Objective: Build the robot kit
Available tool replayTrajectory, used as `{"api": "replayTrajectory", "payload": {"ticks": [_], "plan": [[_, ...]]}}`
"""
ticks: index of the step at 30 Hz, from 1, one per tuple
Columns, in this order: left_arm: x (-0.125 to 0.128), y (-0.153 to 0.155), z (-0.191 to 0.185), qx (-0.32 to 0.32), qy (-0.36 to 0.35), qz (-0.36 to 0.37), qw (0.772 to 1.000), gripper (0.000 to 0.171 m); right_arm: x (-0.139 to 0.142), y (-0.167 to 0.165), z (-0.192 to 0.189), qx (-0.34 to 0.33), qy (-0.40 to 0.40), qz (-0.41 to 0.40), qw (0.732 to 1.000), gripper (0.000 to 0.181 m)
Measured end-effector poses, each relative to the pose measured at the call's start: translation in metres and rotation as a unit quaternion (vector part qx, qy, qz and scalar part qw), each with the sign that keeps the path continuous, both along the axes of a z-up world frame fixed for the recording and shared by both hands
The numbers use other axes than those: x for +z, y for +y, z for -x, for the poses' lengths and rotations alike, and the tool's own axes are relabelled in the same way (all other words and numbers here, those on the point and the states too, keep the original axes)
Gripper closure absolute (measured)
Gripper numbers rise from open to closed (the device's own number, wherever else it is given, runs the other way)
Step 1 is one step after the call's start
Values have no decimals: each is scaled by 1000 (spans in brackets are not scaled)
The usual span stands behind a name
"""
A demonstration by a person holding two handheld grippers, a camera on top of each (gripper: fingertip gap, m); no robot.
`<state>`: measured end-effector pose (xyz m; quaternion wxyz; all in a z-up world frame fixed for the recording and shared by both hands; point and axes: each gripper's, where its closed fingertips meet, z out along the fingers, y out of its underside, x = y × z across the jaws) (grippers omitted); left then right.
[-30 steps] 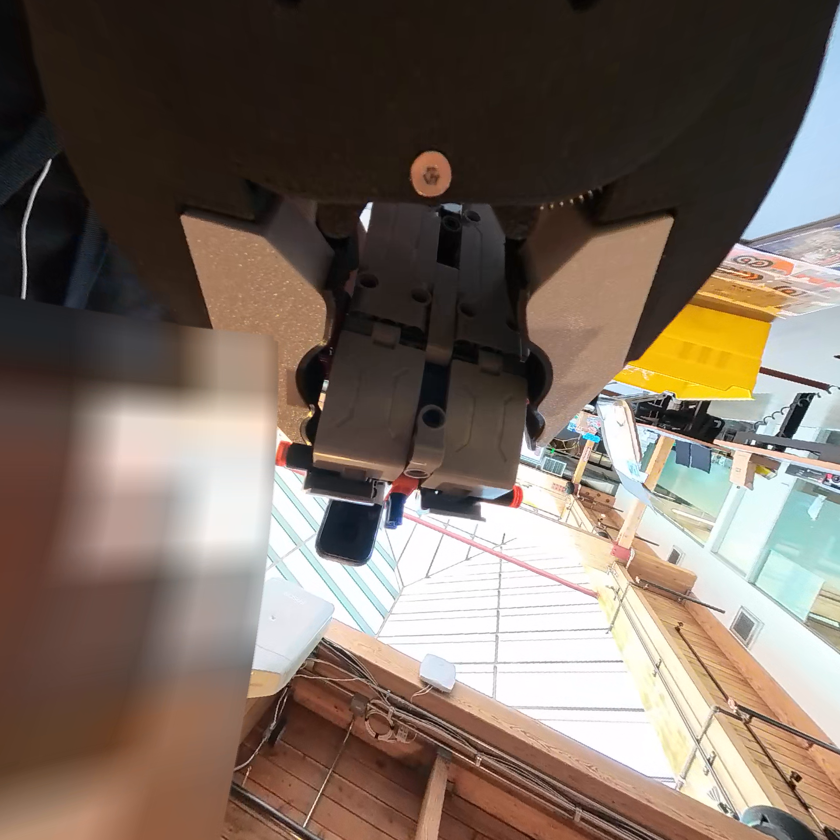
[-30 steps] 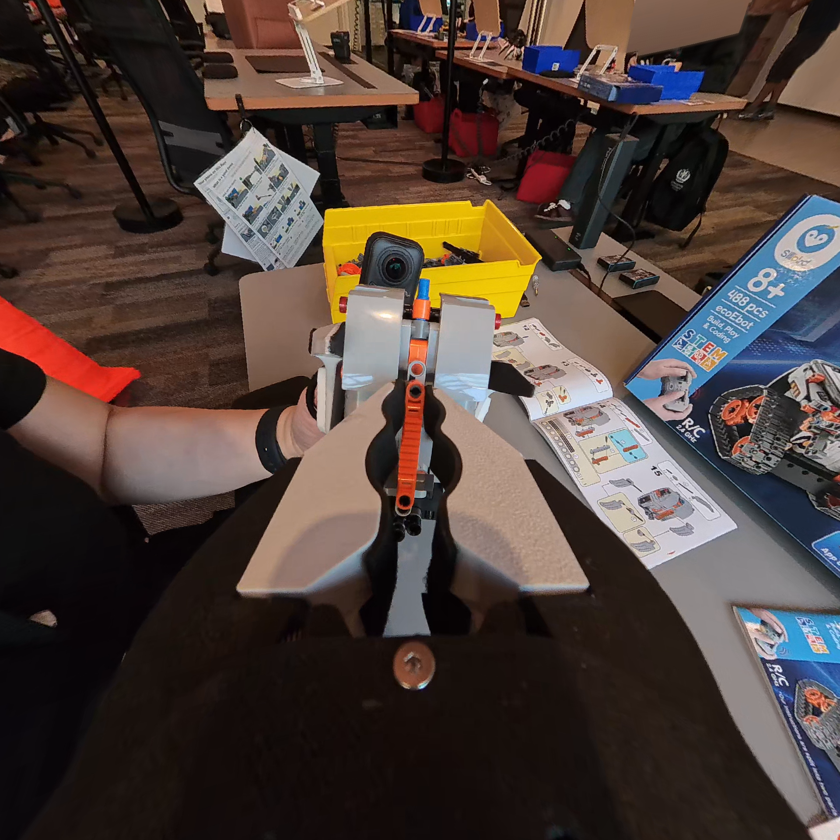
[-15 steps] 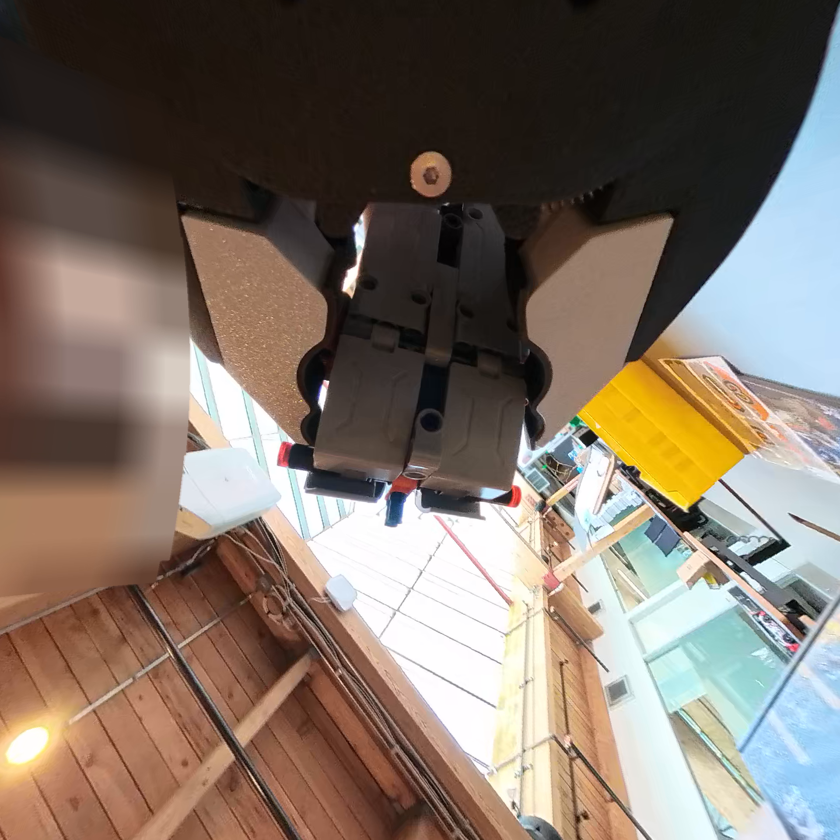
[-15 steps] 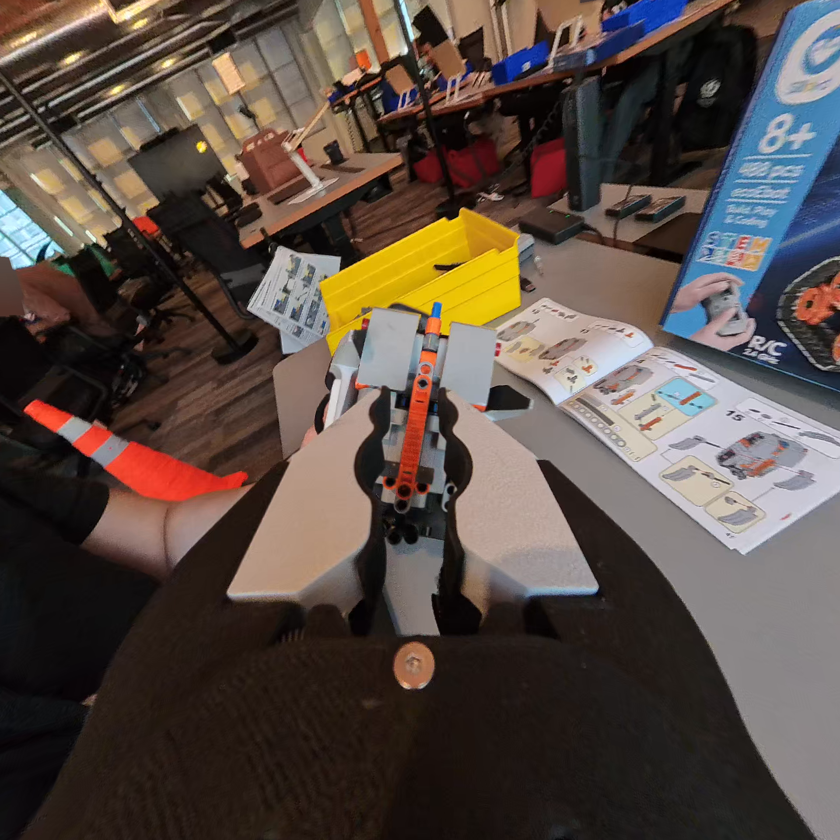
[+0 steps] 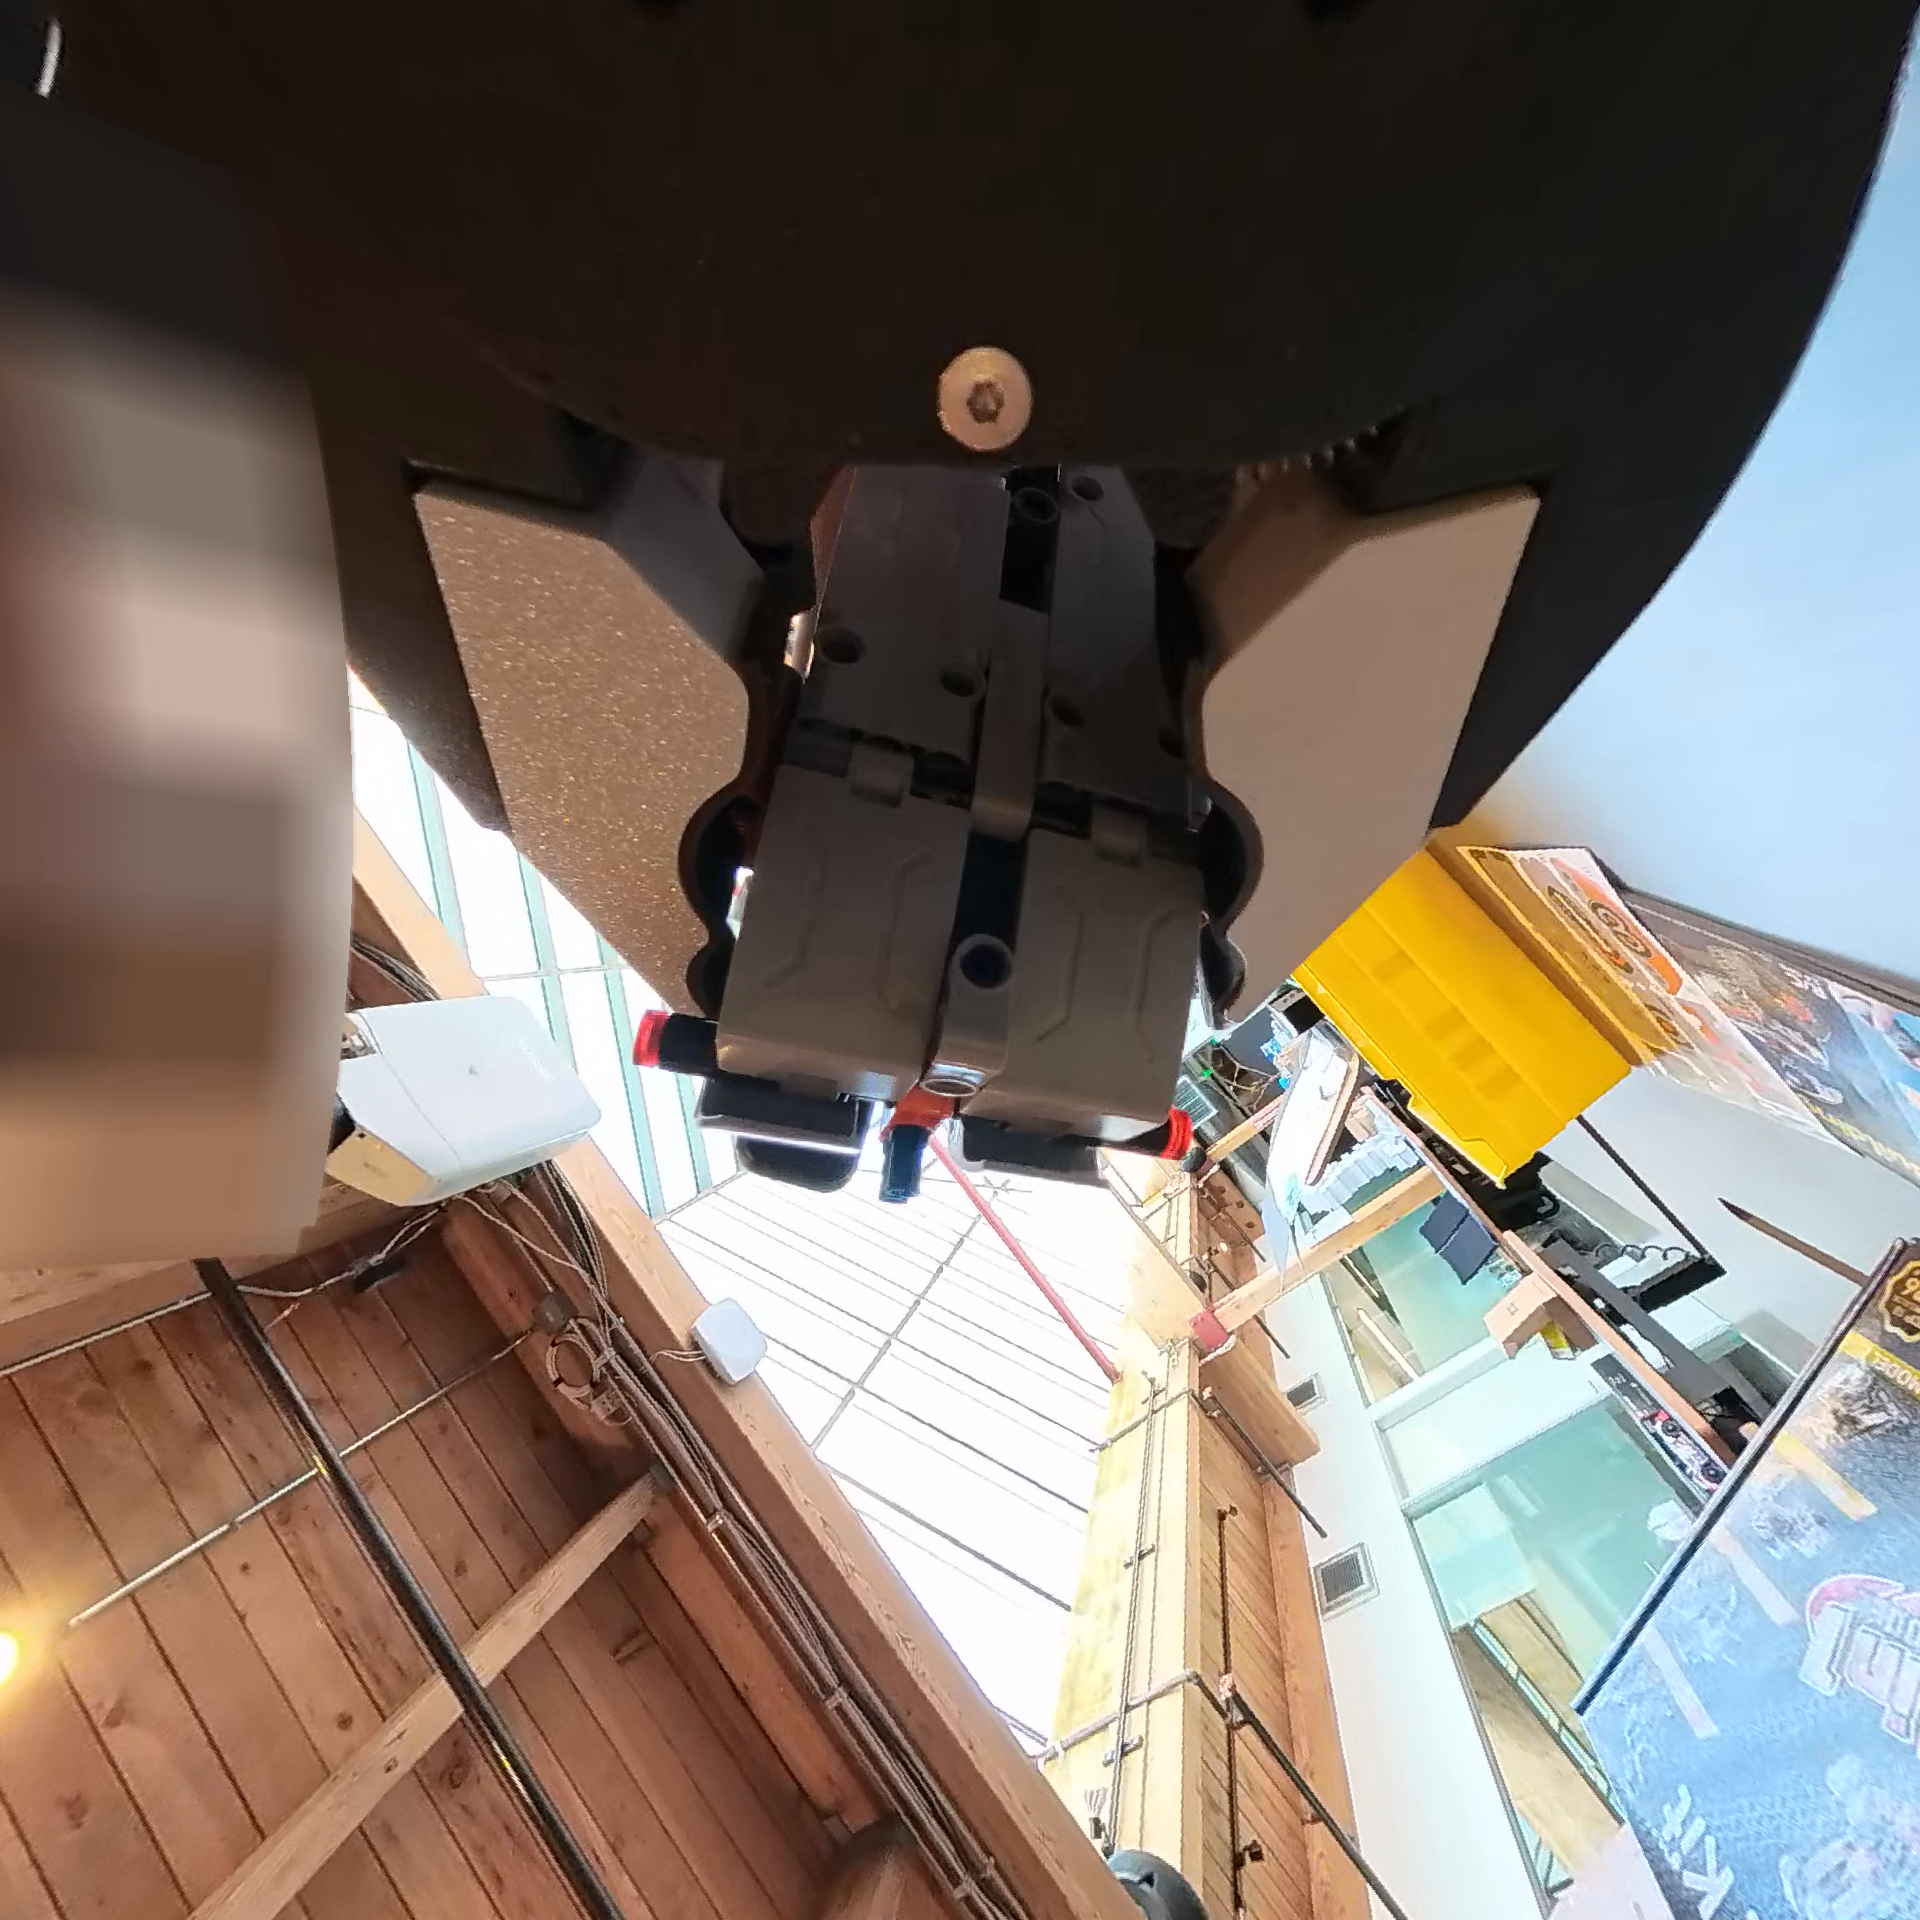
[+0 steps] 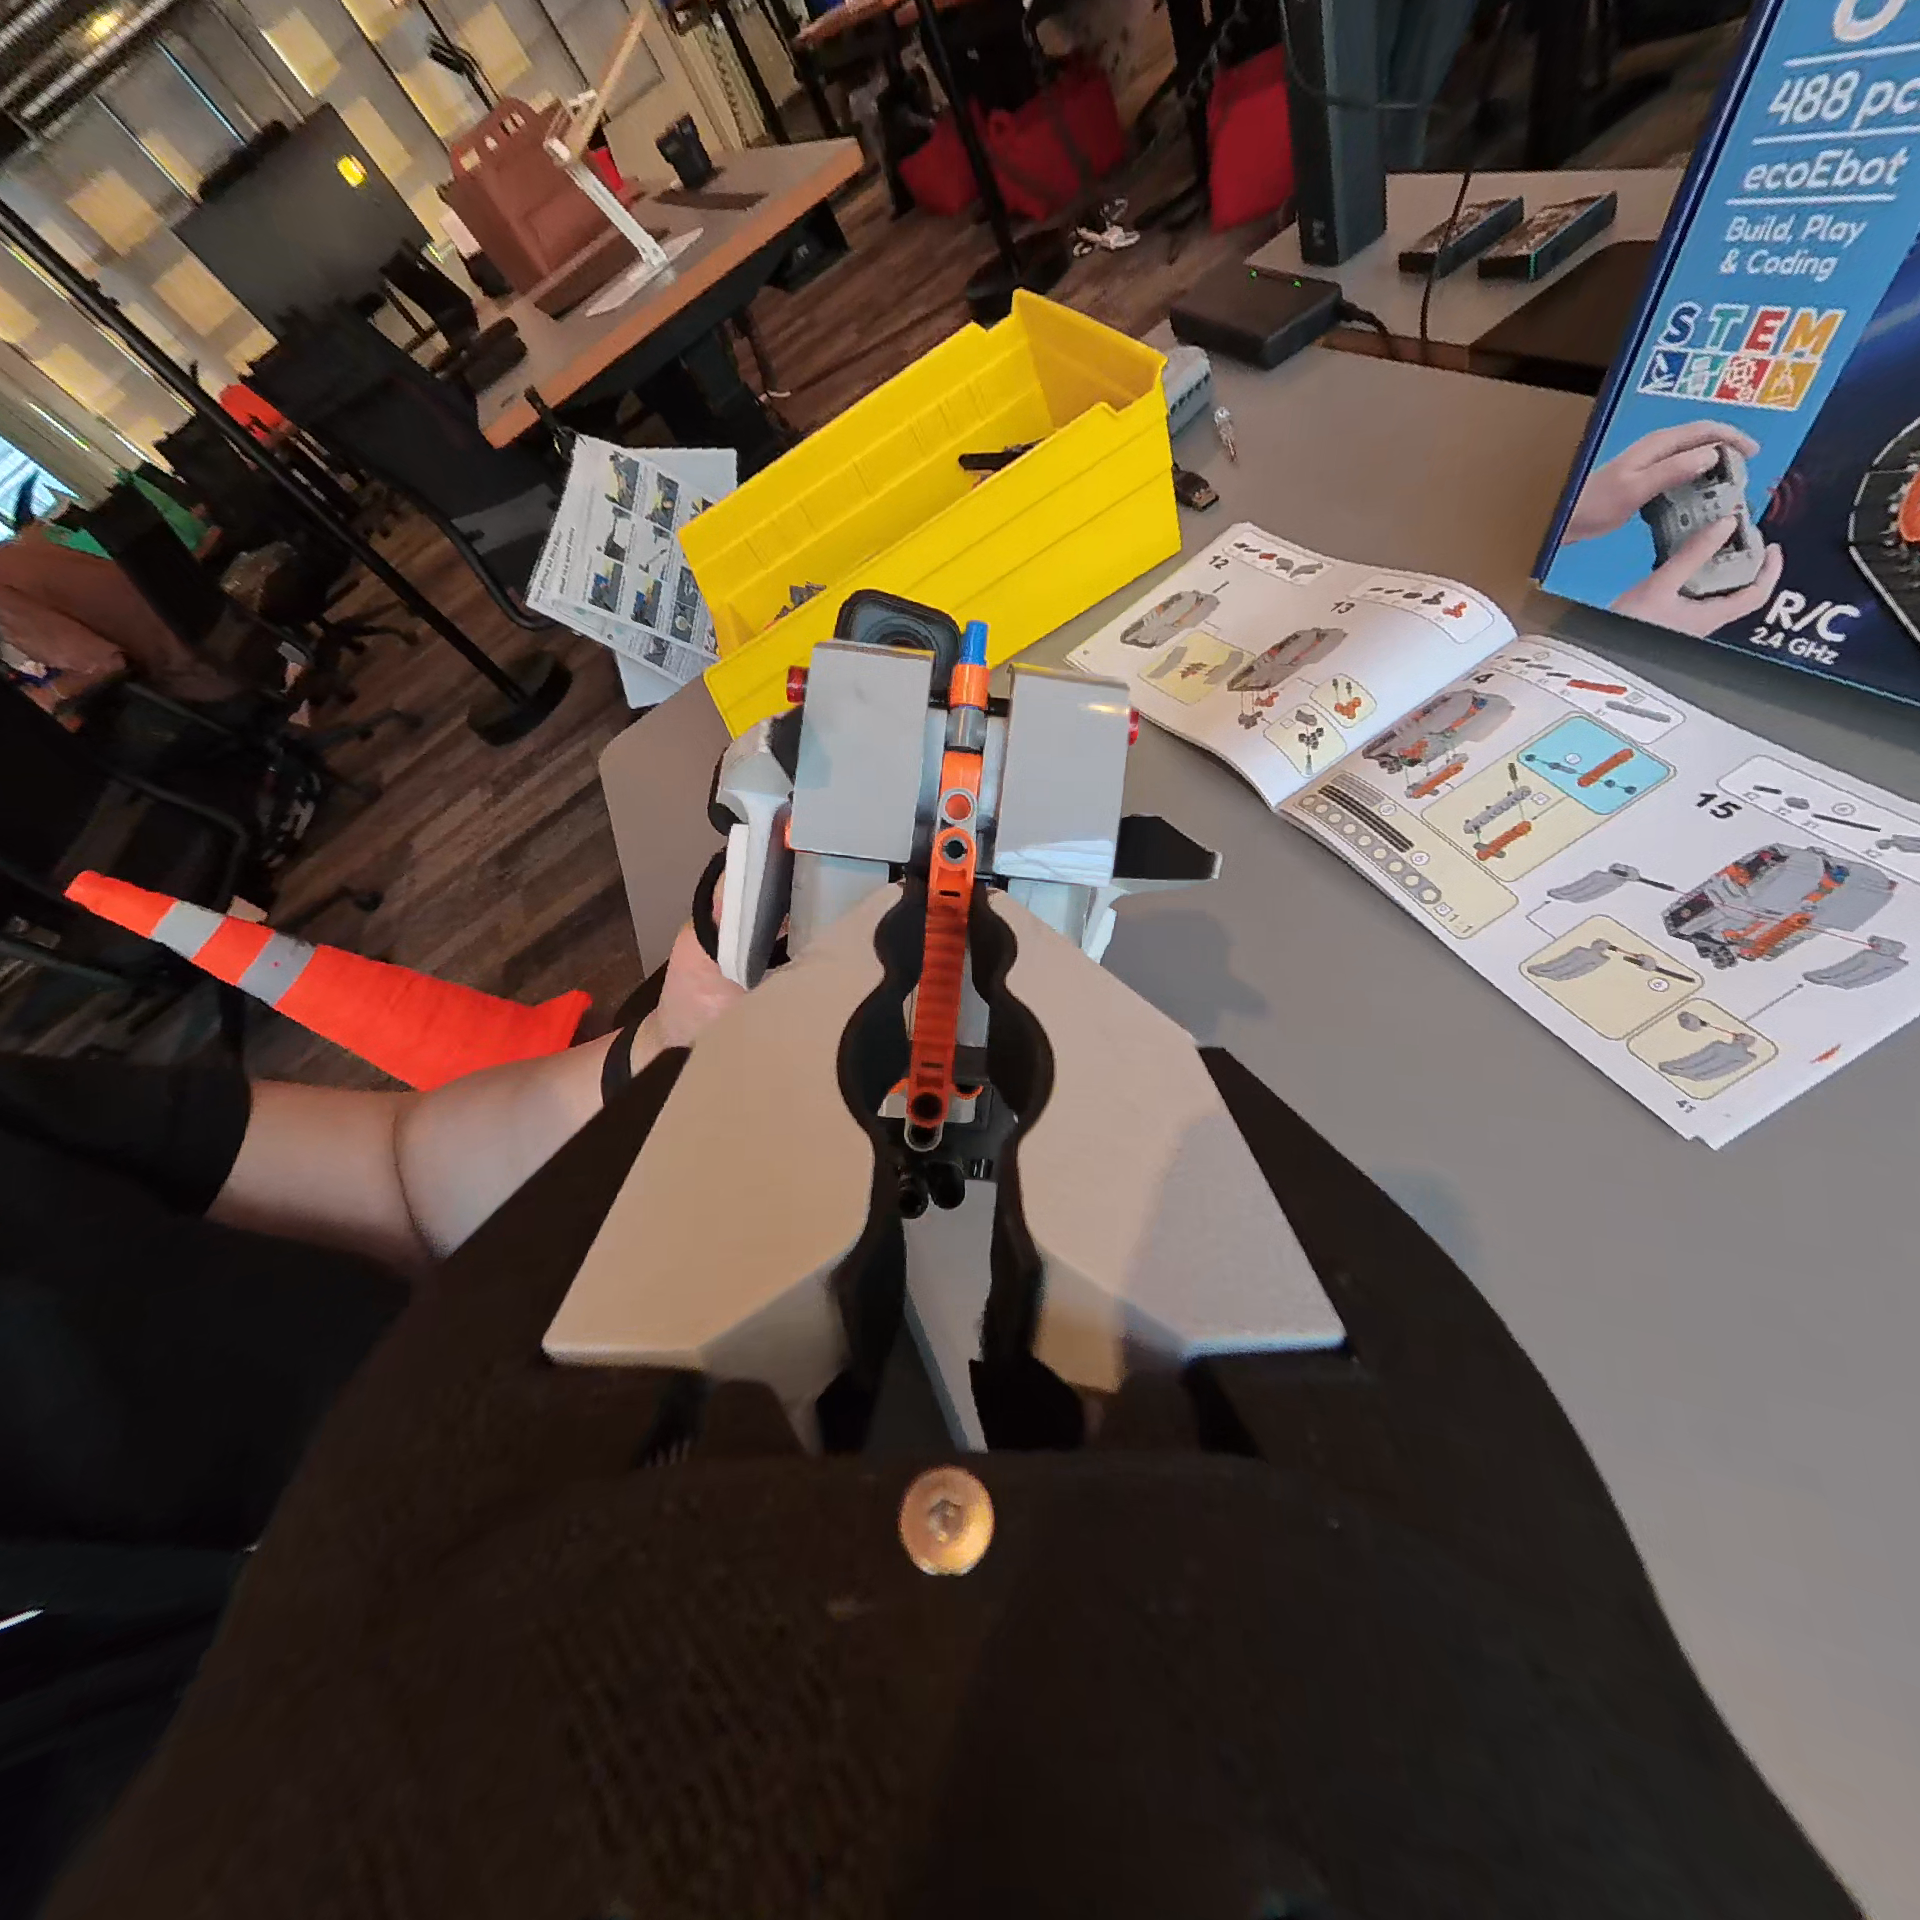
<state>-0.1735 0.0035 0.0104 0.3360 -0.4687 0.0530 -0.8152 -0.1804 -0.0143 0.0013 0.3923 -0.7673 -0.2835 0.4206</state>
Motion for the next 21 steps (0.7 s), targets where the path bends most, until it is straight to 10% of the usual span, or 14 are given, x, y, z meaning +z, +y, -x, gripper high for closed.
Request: {"api": "replayTrajectory", "payload": {"ticks": [19, 21], "plan": [[-5, 9, 5, -7, -21, 29, 999, 83, -2, 8, 6, -6, 77, -13, 997, 174], [1, 12, 15, -3, -47, 32, 998, 83, 6, 1, 10, 21, 122, -21, 992, 153]]}}
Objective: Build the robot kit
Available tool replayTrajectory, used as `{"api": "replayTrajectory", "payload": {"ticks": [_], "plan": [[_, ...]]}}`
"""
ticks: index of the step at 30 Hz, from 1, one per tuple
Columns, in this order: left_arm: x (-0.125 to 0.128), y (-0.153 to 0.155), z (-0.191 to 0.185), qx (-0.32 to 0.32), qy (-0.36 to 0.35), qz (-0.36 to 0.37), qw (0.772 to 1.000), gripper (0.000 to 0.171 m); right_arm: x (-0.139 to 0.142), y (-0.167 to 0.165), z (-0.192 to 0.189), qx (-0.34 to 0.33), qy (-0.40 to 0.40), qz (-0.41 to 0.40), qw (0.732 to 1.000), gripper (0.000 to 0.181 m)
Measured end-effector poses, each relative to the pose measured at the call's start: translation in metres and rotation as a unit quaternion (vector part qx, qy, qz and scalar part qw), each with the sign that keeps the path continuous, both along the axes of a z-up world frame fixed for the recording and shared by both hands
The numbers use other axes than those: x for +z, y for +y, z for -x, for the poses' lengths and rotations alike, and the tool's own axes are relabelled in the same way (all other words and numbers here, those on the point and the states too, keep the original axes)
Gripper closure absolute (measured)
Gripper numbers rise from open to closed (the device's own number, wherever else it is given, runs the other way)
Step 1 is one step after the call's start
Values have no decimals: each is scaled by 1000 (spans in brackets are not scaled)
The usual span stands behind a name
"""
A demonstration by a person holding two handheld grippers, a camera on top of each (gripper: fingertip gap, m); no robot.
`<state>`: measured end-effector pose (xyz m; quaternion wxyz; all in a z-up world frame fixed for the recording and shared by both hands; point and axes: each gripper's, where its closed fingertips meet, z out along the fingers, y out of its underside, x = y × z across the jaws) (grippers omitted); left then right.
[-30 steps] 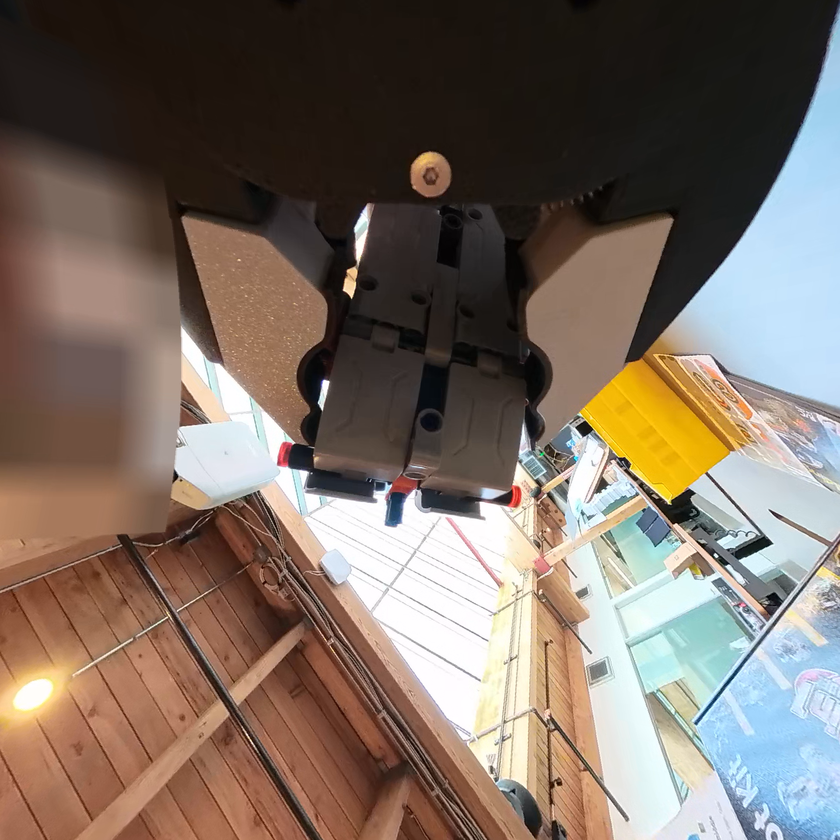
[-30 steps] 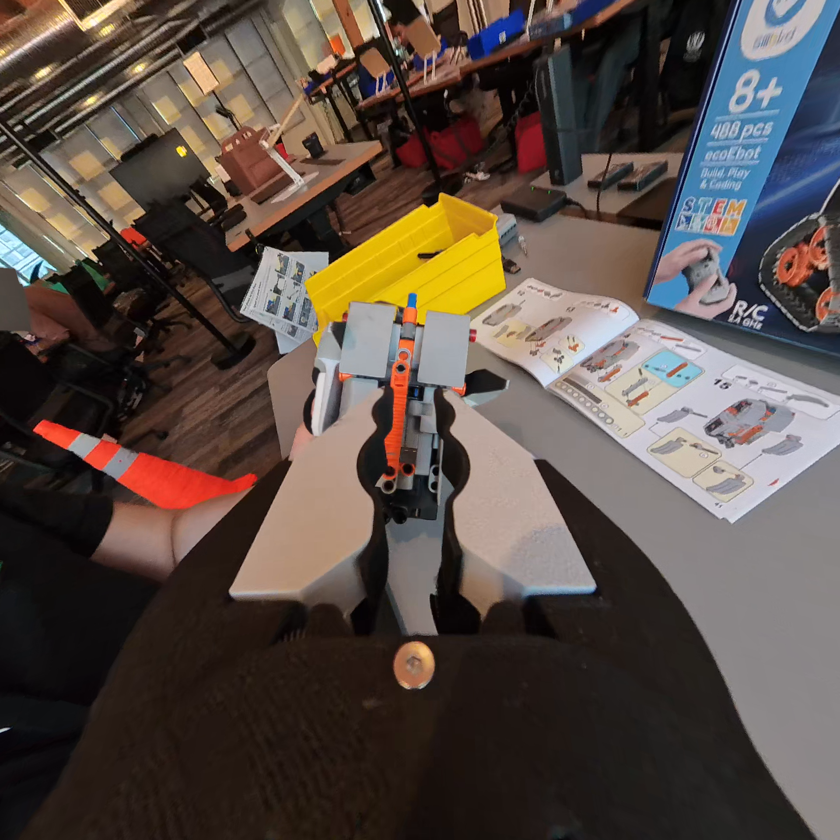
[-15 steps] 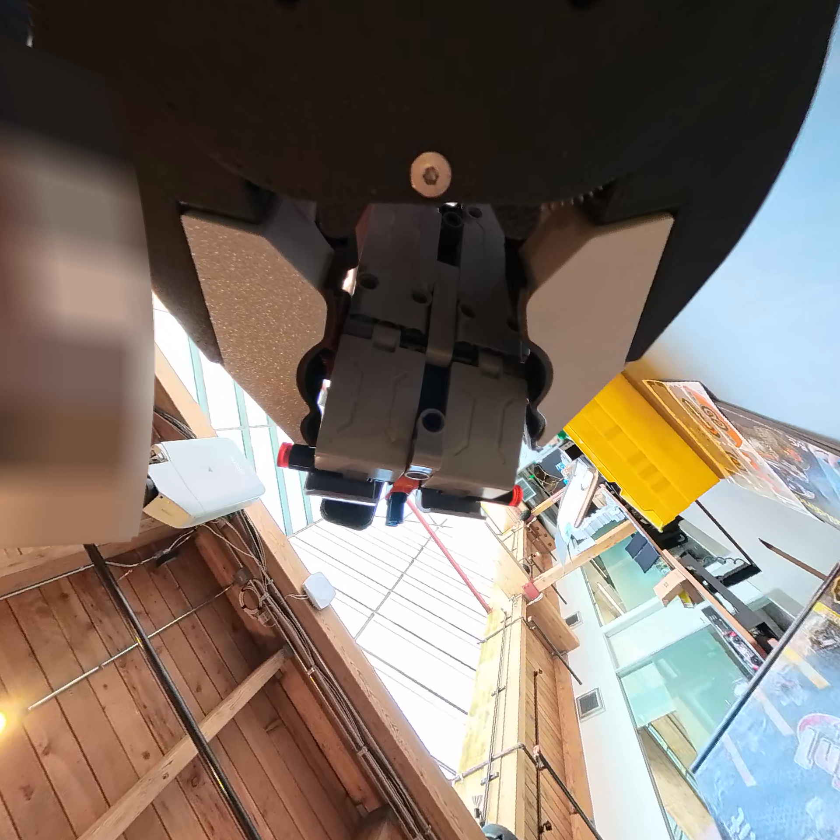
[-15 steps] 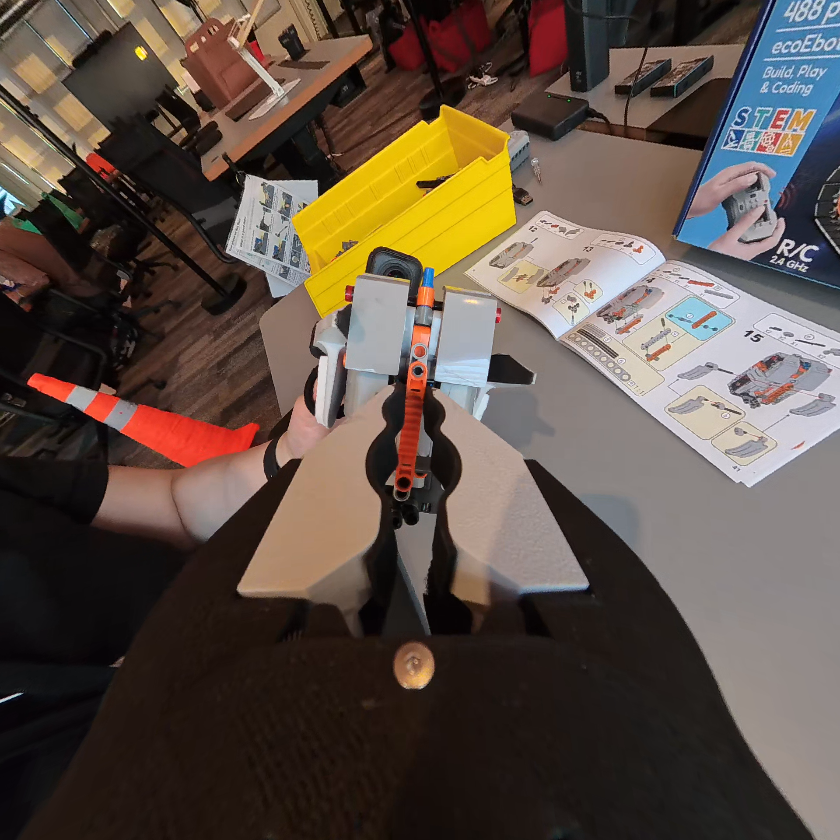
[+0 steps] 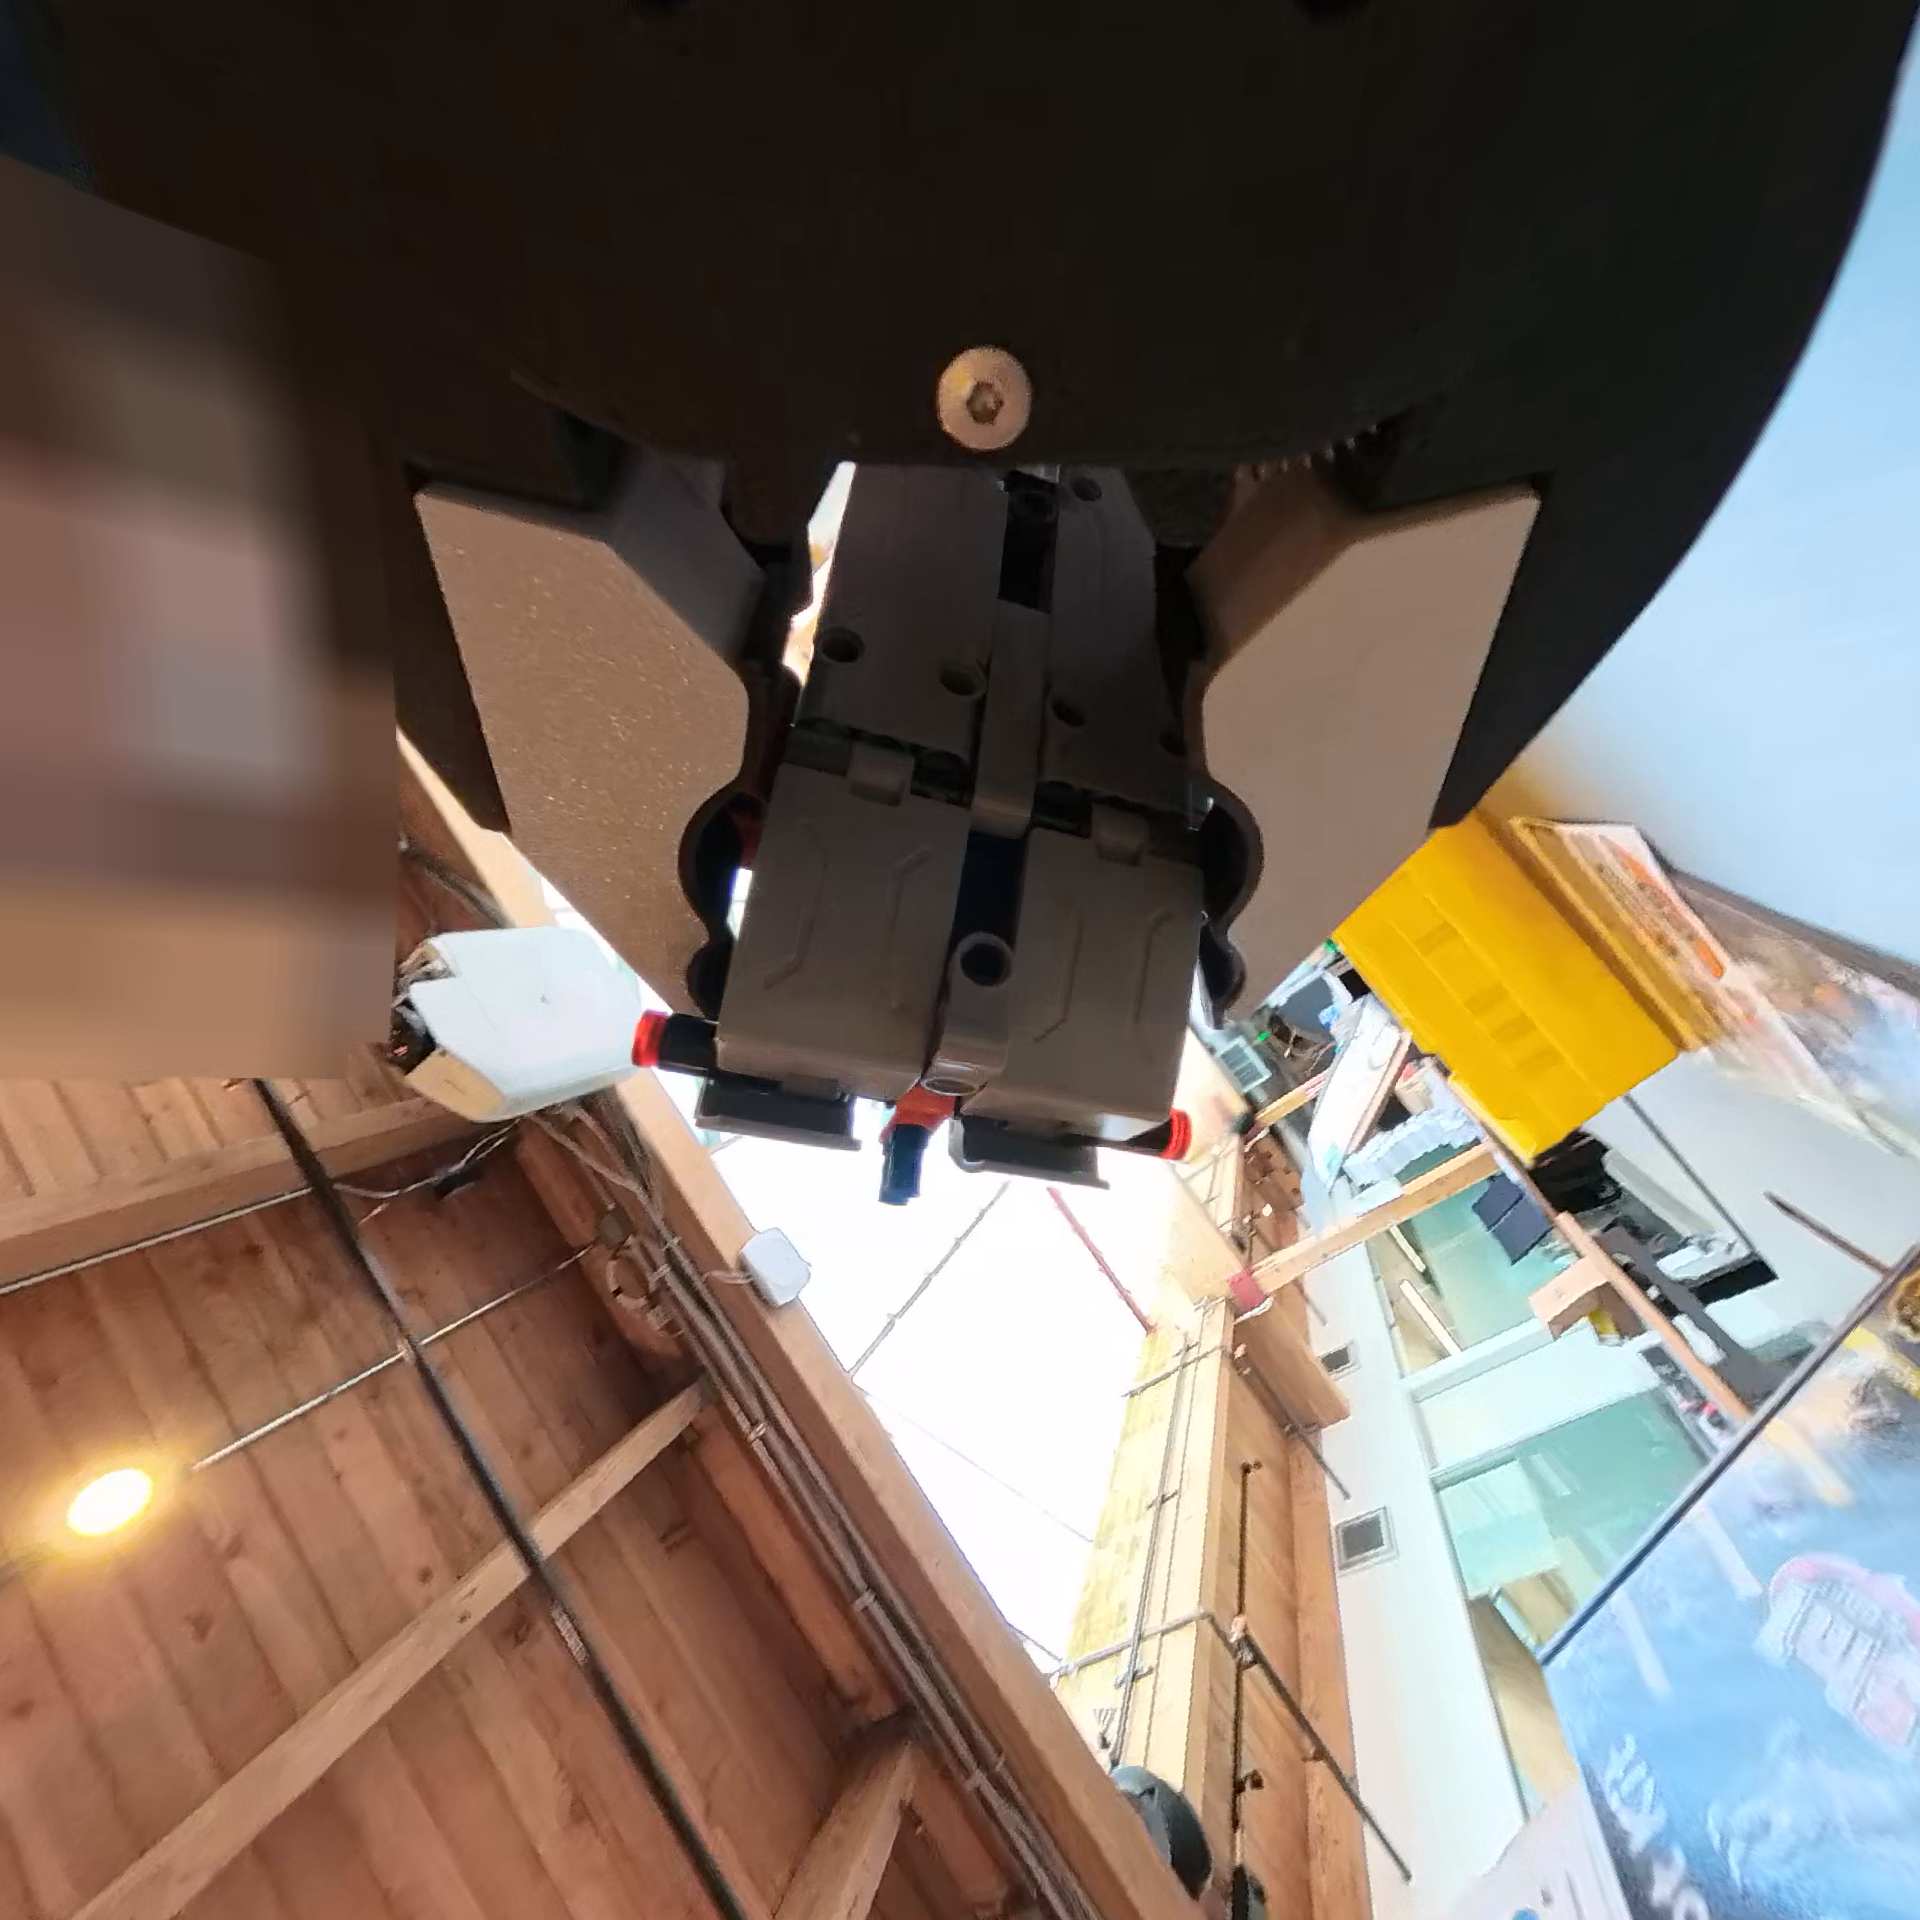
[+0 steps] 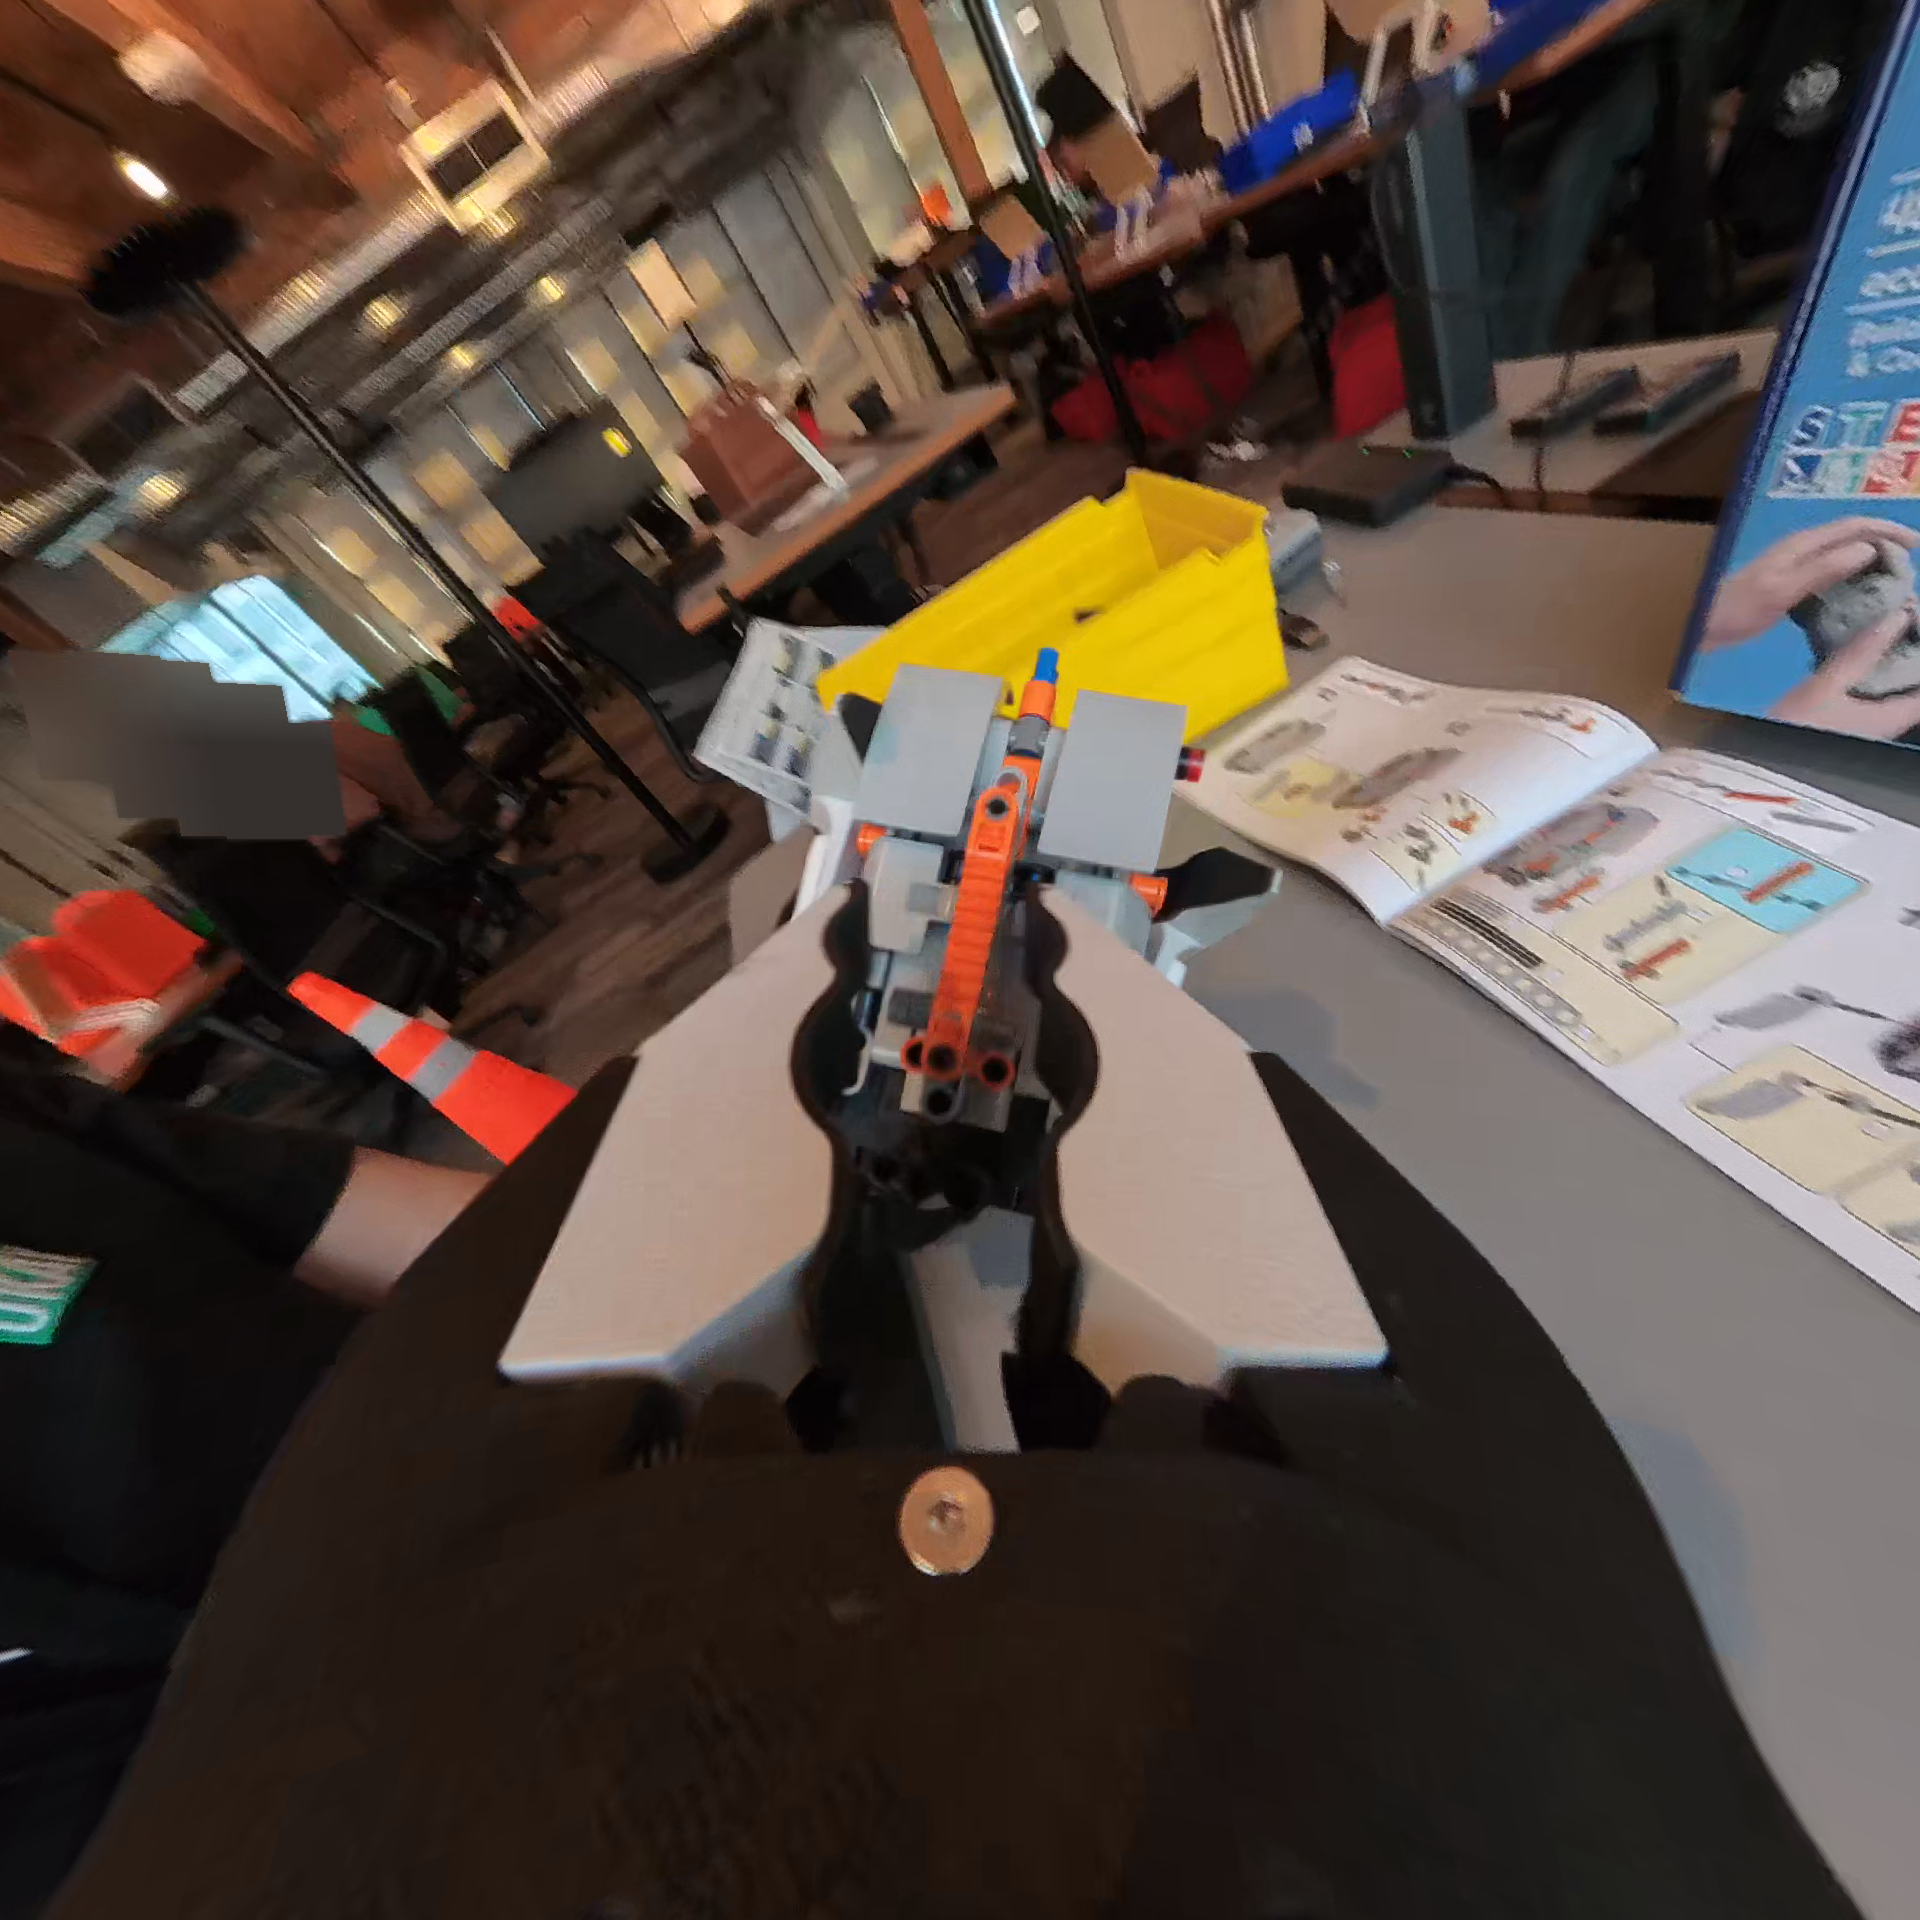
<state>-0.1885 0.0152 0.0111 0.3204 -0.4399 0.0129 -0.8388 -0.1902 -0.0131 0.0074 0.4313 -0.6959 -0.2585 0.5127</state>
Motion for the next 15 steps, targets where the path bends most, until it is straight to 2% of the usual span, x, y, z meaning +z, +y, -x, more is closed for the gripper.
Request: {"api": "replayTrajectory", "payload": {"ticks": [4, 10, 12, 15], "plan": [[14, -5, 12, 4, -20, -34, 999, 82, 1, -3, -21, -1, 73, 23, 997, 141], [26, -42, -9, -97, -8, -102, 990, 82, -22, -21, -28, 76, 187, 137, 970, 109], [24, -52, -15, -123, 2, -118, 985, 82, -20, -24, -25, 97, 208, 128, 965, 102], [20, -57, -21, -128, 21, -139, 982, 82, -3, -23, -23, 110, 235, 69, 963, 92]]}}
